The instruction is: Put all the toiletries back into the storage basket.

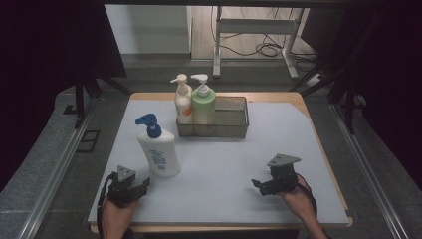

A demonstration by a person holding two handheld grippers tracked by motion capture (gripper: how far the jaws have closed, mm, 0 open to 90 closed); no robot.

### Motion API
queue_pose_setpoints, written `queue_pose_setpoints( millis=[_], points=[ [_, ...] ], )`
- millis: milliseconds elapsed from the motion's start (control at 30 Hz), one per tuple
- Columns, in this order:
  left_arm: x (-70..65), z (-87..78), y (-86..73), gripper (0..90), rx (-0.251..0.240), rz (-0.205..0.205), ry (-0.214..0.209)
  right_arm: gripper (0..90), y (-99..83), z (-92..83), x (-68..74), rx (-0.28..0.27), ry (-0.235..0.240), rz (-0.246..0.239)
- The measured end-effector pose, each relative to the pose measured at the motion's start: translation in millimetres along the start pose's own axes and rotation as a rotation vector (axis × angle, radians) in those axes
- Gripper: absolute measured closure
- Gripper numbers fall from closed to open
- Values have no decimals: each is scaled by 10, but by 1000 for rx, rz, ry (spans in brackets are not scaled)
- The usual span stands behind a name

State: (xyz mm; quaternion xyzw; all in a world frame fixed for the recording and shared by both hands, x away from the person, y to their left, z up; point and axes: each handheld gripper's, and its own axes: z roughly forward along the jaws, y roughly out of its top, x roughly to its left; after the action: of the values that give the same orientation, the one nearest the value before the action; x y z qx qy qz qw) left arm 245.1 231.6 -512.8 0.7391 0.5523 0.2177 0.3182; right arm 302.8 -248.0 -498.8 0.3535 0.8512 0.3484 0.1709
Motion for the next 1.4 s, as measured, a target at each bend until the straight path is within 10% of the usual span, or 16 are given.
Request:
queue_pose_setpoints(
  millis=[567,1400],
  points=[
    [5,-9,171,887,-61,-38,0,0,-227,109,-24,30,7,53],
    [-65,298,409,891,-27,-32,-11,0,-233,114,-30,29,8,56]
  ],
)
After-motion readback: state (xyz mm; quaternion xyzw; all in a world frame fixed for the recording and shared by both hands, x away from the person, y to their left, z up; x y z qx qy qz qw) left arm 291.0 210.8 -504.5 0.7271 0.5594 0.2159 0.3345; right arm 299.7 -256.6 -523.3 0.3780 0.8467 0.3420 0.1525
